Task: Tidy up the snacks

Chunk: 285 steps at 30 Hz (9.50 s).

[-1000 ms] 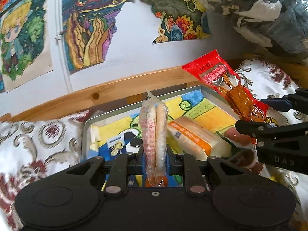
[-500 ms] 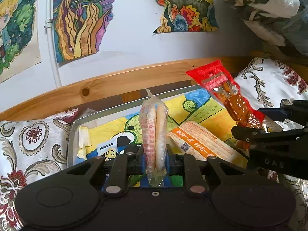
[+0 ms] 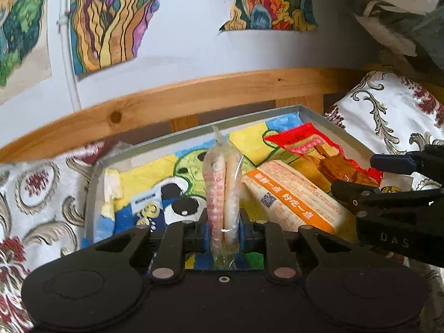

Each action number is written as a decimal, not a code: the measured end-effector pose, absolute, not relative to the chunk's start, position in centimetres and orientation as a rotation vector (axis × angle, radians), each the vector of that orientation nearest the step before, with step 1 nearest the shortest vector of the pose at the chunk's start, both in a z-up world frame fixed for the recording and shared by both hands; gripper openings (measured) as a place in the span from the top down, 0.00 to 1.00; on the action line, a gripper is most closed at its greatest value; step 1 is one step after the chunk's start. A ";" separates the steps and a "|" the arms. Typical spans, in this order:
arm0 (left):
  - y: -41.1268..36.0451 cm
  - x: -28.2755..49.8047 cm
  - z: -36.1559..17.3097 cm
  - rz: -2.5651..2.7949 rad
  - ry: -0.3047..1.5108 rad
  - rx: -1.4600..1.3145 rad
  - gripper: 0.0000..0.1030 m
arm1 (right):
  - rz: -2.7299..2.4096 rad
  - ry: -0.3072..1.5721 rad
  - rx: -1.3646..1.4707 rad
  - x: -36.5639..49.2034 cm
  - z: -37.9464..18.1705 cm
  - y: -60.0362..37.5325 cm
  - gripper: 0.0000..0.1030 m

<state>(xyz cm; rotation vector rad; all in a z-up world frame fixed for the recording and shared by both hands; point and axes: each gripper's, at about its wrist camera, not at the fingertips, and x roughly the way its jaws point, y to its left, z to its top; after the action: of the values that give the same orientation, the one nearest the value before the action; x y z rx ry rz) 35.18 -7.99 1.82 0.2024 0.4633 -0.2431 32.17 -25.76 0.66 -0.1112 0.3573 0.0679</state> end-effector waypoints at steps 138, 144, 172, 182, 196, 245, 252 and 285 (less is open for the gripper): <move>-7.7 17.2 -7.0 -0.351 0.709 0.264 0.01 | 0.284 0.591 -0.474 12.5 -6.9 -23.6 0.01; -7.5 17.6 -7.2 -0.354 0.712 0.233 0.02 | 0.267 0.586 -0.441 12.9 -7.0 -24.0 0.10; -7.3 17.3 -7.9 -0.363 0.736 0.184 0.18 | 0.293 0.620 -0.362 12.4 -7.2 -23.8 0.32; -7.4 17.3 -8.1 -0.347 0.733 0.205 0.21 | 0.296 0.629 -0.329 12.4 -7.3 -23.9 0.30; -7.6 17.0 -8.2 -0.354 0.716 0.207 0.42 | 0.276 0.629 -0.363 12.1 -7.7 -23.1 0.37; -7.7 16.0 -8.2 -0.360 0.639 0.236 0.45 | 0.247 0.551 -0.444 11.1 -8.0 -22.2 0.38; -7.6 15.9 -8.1 -0.367 0.628 0.225 0.49 | 0.244 0.523 -0.476 10.8 -7.9 -21.9 0.38; -6.5 13.9 -3.6 -0.346 0.478 0.117 0.57 | 0.189 0.344 -0.560 8.5 -4.7 -20.9 0.38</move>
<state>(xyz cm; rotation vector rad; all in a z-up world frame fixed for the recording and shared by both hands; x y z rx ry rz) 13.90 -6.48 -3.65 0.1173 0.4778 -0.3457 8.51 -20.93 -4.66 -0.5595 0.3444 0.1890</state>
